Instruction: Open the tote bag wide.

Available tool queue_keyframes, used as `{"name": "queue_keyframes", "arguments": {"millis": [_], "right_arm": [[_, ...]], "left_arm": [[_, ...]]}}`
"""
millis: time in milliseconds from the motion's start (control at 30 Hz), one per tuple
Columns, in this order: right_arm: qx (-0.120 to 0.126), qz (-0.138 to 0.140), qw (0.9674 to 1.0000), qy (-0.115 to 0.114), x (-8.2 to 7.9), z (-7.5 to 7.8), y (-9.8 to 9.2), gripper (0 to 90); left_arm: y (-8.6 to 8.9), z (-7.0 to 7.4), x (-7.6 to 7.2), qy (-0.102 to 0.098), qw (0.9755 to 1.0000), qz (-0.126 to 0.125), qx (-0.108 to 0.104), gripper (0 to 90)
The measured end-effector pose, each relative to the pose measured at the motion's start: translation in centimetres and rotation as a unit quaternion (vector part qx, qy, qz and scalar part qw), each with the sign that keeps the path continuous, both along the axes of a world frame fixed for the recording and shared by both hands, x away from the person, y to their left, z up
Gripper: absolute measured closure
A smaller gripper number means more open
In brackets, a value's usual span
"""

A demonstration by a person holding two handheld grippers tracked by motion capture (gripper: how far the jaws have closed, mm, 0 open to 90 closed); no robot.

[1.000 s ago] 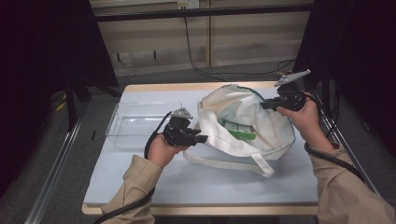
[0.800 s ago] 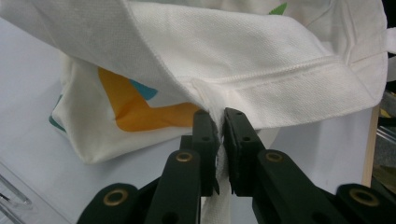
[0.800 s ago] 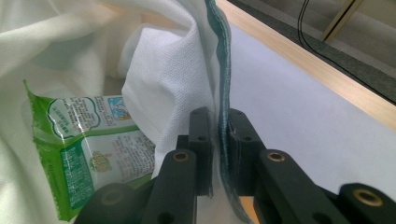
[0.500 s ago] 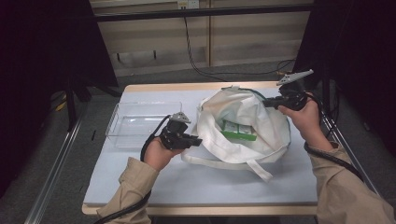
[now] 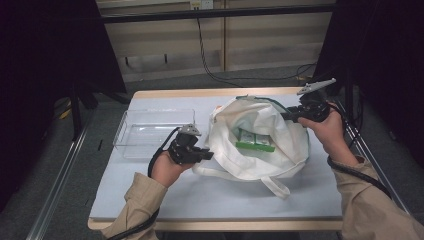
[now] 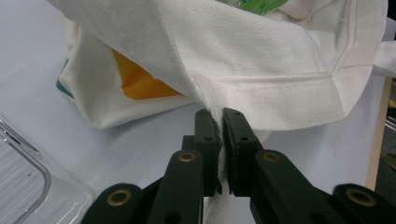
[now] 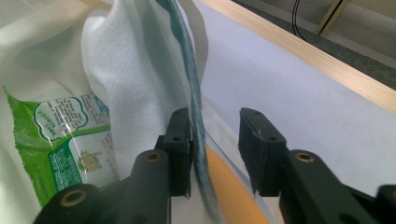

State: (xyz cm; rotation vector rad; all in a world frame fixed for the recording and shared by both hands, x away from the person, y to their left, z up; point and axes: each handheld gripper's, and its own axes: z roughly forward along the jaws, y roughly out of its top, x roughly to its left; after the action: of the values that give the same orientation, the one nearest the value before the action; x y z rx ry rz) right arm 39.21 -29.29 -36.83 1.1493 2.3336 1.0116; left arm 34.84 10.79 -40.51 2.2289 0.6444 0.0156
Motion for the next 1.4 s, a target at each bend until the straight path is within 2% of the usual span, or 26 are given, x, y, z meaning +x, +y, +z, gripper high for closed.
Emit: {"name": "queue_keyframes", "arguments": {"millis": [33,100,167,200,233,267,300,400,767,800,833,867,1033,1100,1233,1400], "right_arm": [[-0.003,-0.002,1.0000,0.001,-0.1,-0.1,-0.1,63.1],[-0.007,-0.002,1.0000,0.006,-0.4,-0.2,-0.4,62.2],[-0.012,0.000,0.9999,0.008,-0.8,-0.4,-0.7,73.3],[-0.007,0.010,0.9999,0.011,-0.8,-0.4,-0.9,77.3],[-0.007,0.010,0.9999,0.011,-0.8,-0.4,-0.9,77.3],[-0.003,0.007,0.9999,0.012,-0.9,-0.5,-1.0,80.3],[-0.002,0.006,0.9999,0.012,-0.9,-0.5,-1.1,83.3],[-0.008,0.004,0.9999,0.012,-0.7,-0.5,-1.1,83.9],[-0.006,-0.010,0.9998,0.017,0.1,-0.9,-1.1,84.6],[-0.006,-0.010,0.9998,0.017,0.1,-0.9,-1.1,84.6],[-0.005,-0.012,0.9998,0.017,0.3,-1.1,-1.1,84.6],[-0.004,-0.014,0.9997,0.017,0.4,-1.2,-1.0,84.6],[-0.001,-0.019,0.9997,0.018,0.6,-1.7,-1.0,84.6],[0.002,-0.019,0.9996,0.018,0.7,-1.9,-1.1,84.6],[-0.001,-0.025,0.9995,0.019,0.9,-2.1,-1.1,84.6],[0.001,-0.024,0.9995,0.022,1.1,-2.4,-1.2,84.5]], "left_arm": [[0.0,0.1,0.0,-0.001,1.0000,0.000,0.006,85.4],[0.0,0.0,0.0,-0.001,1.0000,0.000,0.003,85.4],[0.0,-0.1,-0.1,0.000,1.0000,0.003,0.000,85.5],[0.0,-0.1,-0.1,0.002,1.0000,0.003,0.001,85.5],[0.0,-0.1,-0.1,0.002,1.0000,0.003,0.001,85.7],[0.0,-0.1,-0.1,0.003,1.0000,0.002,0.009,85.7],[0.0,-0.3,-0.2,0.003,1.0000,0.003,0.008,86.0],[0.2,-0.5,-0.3,0.004,0.9999,0.003,0.014,86.2],[0.8,-1.7,-0.7,0.011,0.9999,0.008,0.007,86.8],[0.9,-1.7,-0.7,0.009,0.9998,0.008,0.013,86.8],[0.9,-2.1,-0.8,0.011,0.9999,0.011,0.005,87.0],[1.1,-2.1,-0.7,0.015,0.9998,0.007,0.015,87.0],[1.0,-2.5,-0.8,0.013,0.9997,0.010,0.018,87.2],[0.9,-2.6,-0.7,0.011,0.9998,0.009,0.012,87.3],[1.0,-2.8,-0.7,0.010,0.9997,0.012,0.021,87.3],[1.0,-3.0,-0.7,0.011,0.9998,0.011,0.015,87.3]]}}
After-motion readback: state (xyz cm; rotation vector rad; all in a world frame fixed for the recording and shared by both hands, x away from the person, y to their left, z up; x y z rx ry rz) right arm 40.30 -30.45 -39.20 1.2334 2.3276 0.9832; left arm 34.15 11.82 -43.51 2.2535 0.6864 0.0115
